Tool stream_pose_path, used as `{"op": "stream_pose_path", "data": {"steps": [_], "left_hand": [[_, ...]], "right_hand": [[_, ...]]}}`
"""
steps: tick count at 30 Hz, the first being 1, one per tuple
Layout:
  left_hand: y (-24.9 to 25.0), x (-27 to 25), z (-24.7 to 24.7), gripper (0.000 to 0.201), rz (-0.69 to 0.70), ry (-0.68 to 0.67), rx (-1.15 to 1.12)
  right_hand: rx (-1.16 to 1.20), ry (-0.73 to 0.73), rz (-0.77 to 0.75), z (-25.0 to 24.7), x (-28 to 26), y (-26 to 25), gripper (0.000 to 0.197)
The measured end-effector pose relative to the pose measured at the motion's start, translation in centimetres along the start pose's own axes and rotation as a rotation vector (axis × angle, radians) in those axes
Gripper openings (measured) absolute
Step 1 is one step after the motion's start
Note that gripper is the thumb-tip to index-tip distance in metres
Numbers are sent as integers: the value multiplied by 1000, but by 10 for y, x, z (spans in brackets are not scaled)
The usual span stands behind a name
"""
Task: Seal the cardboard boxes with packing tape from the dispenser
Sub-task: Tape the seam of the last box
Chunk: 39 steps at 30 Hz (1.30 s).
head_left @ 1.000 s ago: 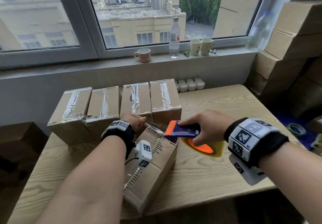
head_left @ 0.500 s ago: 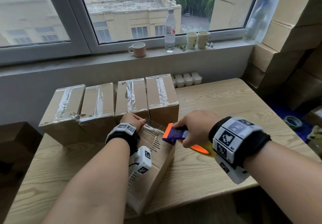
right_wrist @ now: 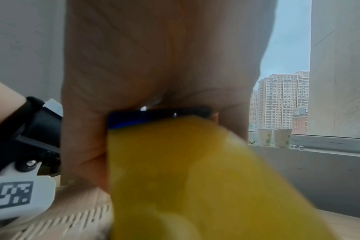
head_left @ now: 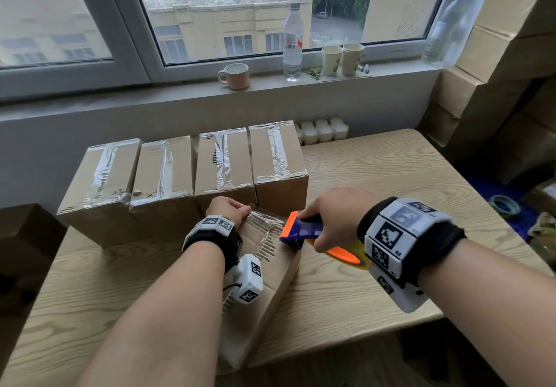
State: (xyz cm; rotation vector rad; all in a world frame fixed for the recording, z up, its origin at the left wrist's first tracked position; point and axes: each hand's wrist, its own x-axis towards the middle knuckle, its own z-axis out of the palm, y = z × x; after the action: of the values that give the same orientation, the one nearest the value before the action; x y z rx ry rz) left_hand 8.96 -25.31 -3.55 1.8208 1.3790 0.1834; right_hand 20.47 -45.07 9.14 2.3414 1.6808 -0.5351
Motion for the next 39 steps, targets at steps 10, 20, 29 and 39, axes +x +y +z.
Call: {"op": "stream_pose_path", "data": {"steps": [10, 20, 29, 39], "left_hand": [[19, -15, -4, 6, 395, -19, 151], [29, -24, 6, 6, 462, -248, 376], [15, -26, 19, 4, 394, -206, 275], [14, -31, 21, 9, 359, -147, 225]], "right_hand": [[-2, -11, 14, 0, 4, 1, 54], [-8, -23, -4, 0, 9, 0, 55], [13, -20, -35, 2, 7, 6, 57], [46, -29, -63, 13, -20, 37, 65]]}}
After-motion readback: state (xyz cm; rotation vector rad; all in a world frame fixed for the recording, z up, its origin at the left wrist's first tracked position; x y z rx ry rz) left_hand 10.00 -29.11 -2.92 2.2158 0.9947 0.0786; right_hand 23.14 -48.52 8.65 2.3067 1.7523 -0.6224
